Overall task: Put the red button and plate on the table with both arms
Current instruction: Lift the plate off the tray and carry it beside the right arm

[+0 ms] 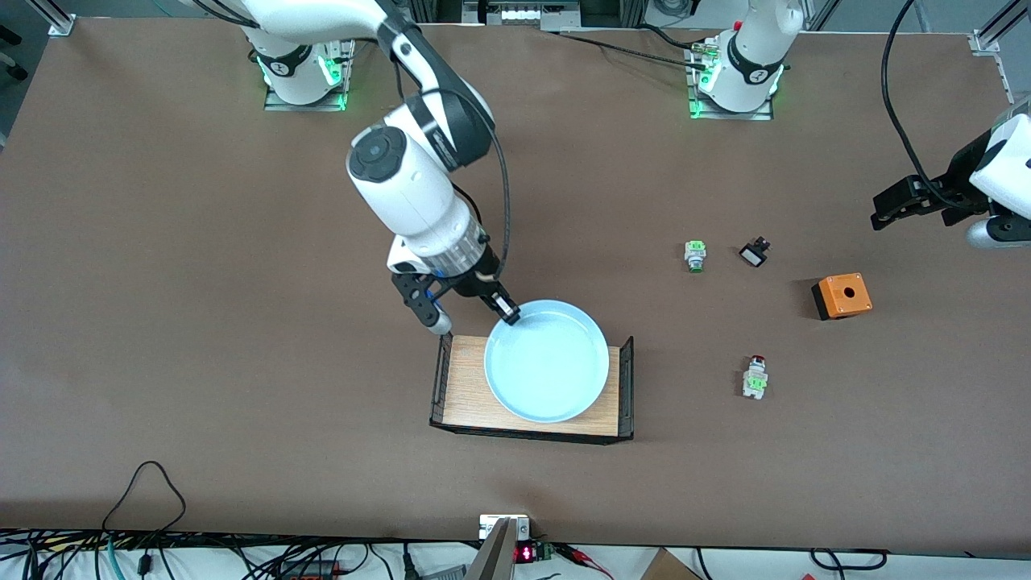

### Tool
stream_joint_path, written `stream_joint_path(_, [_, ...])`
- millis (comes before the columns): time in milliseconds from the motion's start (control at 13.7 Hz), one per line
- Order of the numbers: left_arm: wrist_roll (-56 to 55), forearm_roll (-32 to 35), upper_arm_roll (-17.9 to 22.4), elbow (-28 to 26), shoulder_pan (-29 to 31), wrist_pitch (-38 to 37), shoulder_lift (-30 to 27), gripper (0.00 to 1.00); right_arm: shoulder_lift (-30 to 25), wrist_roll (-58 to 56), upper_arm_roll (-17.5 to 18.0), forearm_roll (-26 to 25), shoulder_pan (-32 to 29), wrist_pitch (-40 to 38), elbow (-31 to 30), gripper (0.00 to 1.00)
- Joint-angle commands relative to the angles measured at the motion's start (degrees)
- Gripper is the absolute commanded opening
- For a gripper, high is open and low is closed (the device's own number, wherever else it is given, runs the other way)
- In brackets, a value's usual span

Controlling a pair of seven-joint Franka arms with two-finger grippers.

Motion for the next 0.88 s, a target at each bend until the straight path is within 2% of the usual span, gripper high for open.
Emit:
stream_joint_path(0, [-0.09, -0.17, 0.62, -0.52, 0.05, -0.58, -0.81, 1.00, -4.86, -0.79, 0.27, 1.24, -2.52, -6.80, -0.72, 0.00])
stream_joint_path(438, [-0.08, -0.17, 0.62, -0.09, 0.05, -0.58, -0.64, 1.00, -13.48, -17.90, 0.18, 2.56, -10.24, -28.24, -1.42, 0.00])
stream_joint_path(803, [-0.17, -0.09, 0.62, 0.36, -0.04, -0.58, -0.46, 1.00, -17.88, -31.08, 0.18, 2.65, -18.42, -36.08, -4.66, 0.00])
